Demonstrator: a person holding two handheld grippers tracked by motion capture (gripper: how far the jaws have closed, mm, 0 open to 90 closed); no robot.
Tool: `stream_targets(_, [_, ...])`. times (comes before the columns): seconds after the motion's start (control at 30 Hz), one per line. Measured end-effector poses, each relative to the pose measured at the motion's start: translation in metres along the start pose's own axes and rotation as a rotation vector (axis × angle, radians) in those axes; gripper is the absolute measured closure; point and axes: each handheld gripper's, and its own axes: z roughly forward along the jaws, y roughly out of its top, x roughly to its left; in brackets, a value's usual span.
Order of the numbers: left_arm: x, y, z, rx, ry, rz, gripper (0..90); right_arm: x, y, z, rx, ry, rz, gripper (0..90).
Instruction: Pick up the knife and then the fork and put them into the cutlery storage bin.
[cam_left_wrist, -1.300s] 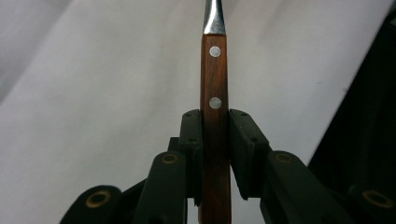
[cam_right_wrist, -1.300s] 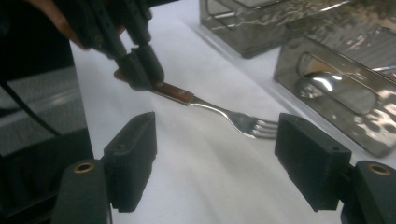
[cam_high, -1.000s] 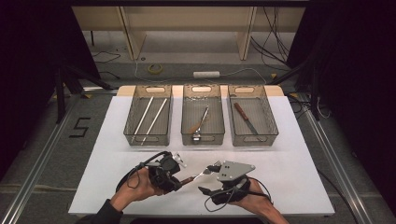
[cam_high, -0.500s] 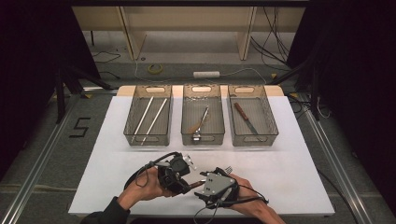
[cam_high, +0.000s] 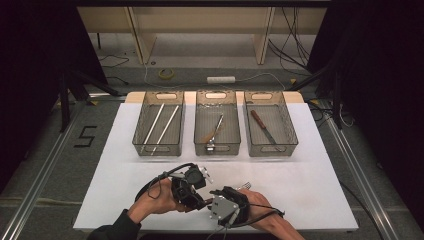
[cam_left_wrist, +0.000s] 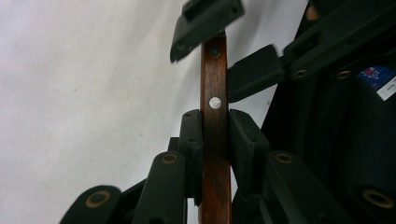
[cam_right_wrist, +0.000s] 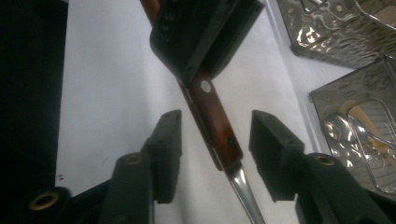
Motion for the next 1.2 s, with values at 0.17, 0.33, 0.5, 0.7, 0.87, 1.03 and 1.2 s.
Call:
stream_targets(0.17, [-0.001, 0.001, -0.002, -0.004, -0.015, 0.008, 75.5, 0.001, 0.000, 0.002, -0.005, -0.005, -0.016, 67.2])
stream_targets(0.33, [0.000, 0.001, -0.003, -0.018, -0.029, 0.013, 75.4, 0.000, 0.000, 0.000, 0.001, -0.009, -0.094, 72.3])
stream_targets(0.5, [0.000, 0.001, -0.005, -0.046, -0.039, 0.021, 75.1, 0.000, -0.002, -0.001, 0.028, 0.010, -0.157, 76.8])
stream_targets(0.7, [0.001, 0.001, -0.004, -0.056, -0.041, 0.023, 74.1, 0.000, -0.003, 0.001, 0.028, 0.031, -0.188, 77.9])
stream_targets(0.87, [0.003, -0.001, -0.008, -0.105, 0.001, 0.004, 59.9, -0.002, -0.006, 0.000, 0.039, 0.038, -0.162, 78.0])
stream_targets(1.03, [0.006, -0.005, -0.016, -0.173, 0.056, -0.015, 36.7, -0.008, -0.013, 0.000, 0.054, 0.041, -0.117, 78.0])
stream_targets(1.2, [0.011, -0.017, -0.027, -0.306, 0.101, -0.020, 25.9, -0.016, -0.019, -0.003, 0.065, 0.037, -0.081, 77.9])
